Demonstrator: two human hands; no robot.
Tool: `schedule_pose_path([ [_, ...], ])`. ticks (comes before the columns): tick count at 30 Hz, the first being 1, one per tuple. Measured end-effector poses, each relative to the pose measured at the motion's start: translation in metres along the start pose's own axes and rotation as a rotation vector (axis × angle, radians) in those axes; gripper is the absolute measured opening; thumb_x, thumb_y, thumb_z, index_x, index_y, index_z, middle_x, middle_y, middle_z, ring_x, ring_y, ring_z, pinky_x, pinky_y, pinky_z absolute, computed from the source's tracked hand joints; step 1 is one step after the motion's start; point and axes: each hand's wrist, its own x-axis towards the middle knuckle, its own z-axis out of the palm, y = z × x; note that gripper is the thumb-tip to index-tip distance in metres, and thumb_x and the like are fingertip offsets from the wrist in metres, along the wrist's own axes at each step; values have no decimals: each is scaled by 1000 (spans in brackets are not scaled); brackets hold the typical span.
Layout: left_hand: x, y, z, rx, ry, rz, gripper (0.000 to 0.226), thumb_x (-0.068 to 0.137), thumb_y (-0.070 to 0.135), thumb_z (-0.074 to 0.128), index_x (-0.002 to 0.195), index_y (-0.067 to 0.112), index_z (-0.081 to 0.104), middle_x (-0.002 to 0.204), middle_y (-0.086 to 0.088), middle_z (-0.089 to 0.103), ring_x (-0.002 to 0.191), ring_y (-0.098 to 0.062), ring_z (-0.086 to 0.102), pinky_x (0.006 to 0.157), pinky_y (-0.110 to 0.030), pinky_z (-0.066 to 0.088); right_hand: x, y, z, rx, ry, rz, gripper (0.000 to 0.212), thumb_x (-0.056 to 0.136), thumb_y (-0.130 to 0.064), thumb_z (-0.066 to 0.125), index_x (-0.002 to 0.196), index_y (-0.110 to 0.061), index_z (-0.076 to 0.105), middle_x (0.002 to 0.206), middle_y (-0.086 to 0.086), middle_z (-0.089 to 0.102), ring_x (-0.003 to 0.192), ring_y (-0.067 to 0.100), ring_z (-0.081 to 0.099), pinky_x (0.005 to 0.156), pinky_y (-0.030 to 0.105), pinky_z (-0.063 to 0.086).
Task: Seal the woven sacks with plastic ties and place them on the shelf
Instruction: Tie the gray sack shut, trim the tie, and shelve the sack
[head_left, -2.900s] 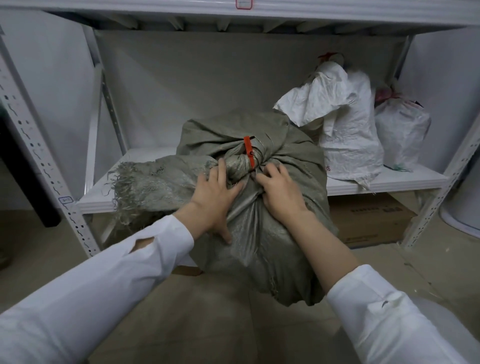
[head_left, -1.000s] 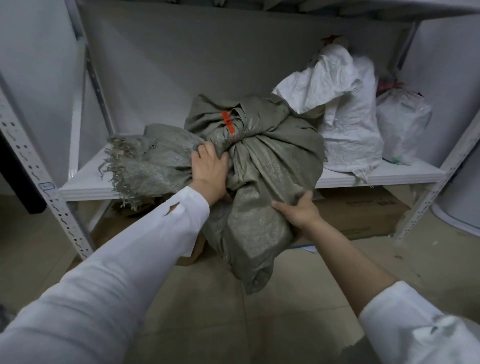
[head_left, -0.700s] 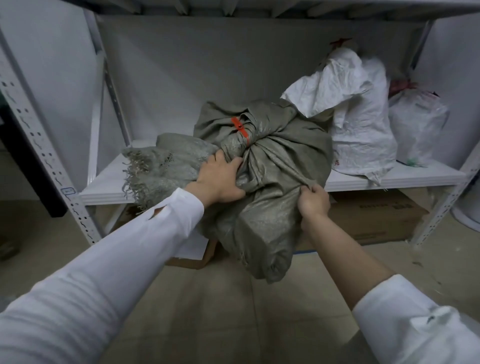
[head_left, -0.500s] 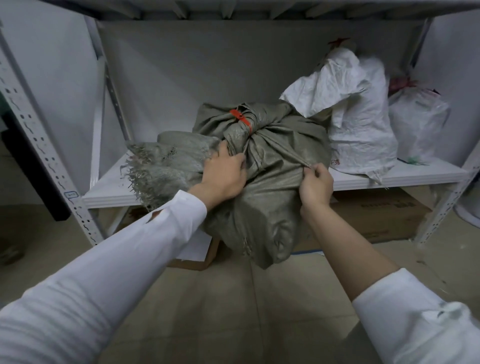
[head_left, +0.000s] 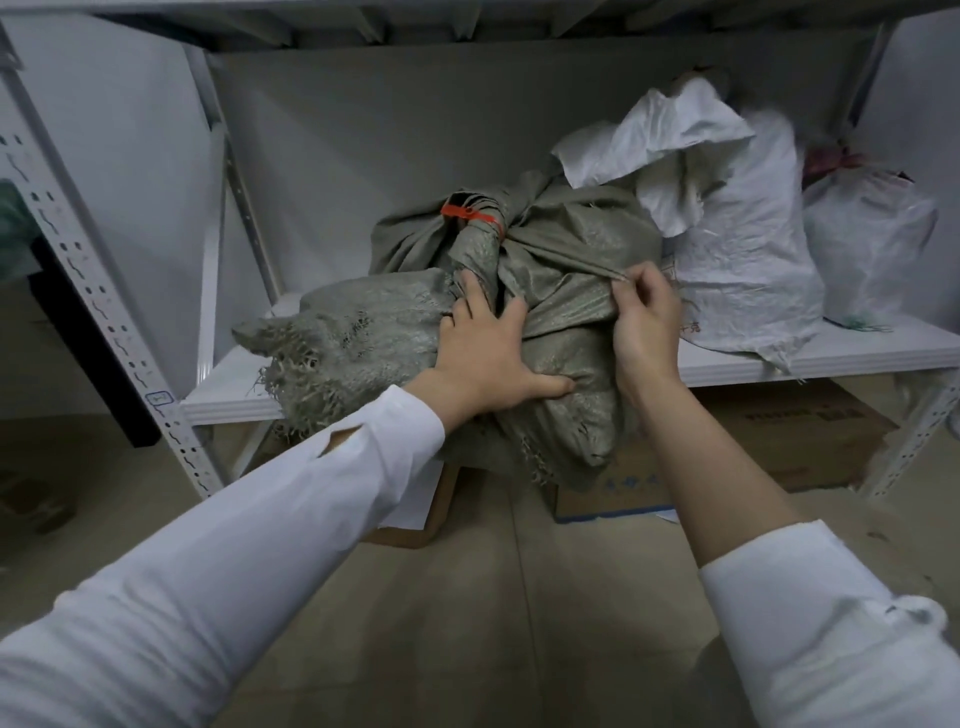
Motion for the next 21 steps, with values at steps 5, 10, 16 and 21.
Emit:
schedule_pose_path([
  [5, 15, 1, 25, 116, -49, -24, 115, 56, 87, 59, 145, 23, 24, 152, -34, -16, 140, -48, 12, 111, -53, 21, 11, 24, 3, -27, -31, 190, 21, 95, -17, 50, 74, -19, 46, 76, -1, 47, 78, 14, 44, 74, 30, 37],
  [10, 36, 6, 35, 164, -89, -15, 109, 59, 83, 63, 142, 21, 31, 154, -33, -13, 141, -48, 12, 113, -53, 20, 15, 46, -6, -262, -60, 252, 16, 98, -22, 48, 86, -11, 49, 85, 5, 51, 84, 20, 48, 70, 31, 35],
  [16, 63, -8, 14, 214, -89, 0, 108, 56, 84, 63, 139, 20, 37, 157, -28, 0, 137, -45, 26, 110, -49, 29, 10, 36, 2, -563, -251, 227, 49, 83, -34, 66, 124, -13, 49, 117, 5, 57, 109, 26, 54, 91, 38, 46],
  [21, 63, -24, 5, 88, -257, 80, 107, 63, 72, 71, 149, 27, 25, 157, -23, -14, 143, -46, 12, 116, -51, 23, -12, 22, 14, -648, -447, 53, 105, 67, -56, 76, 151, -29, 19, 159, 7, 17, 145, 29, 18, 116, 48, 26],
])
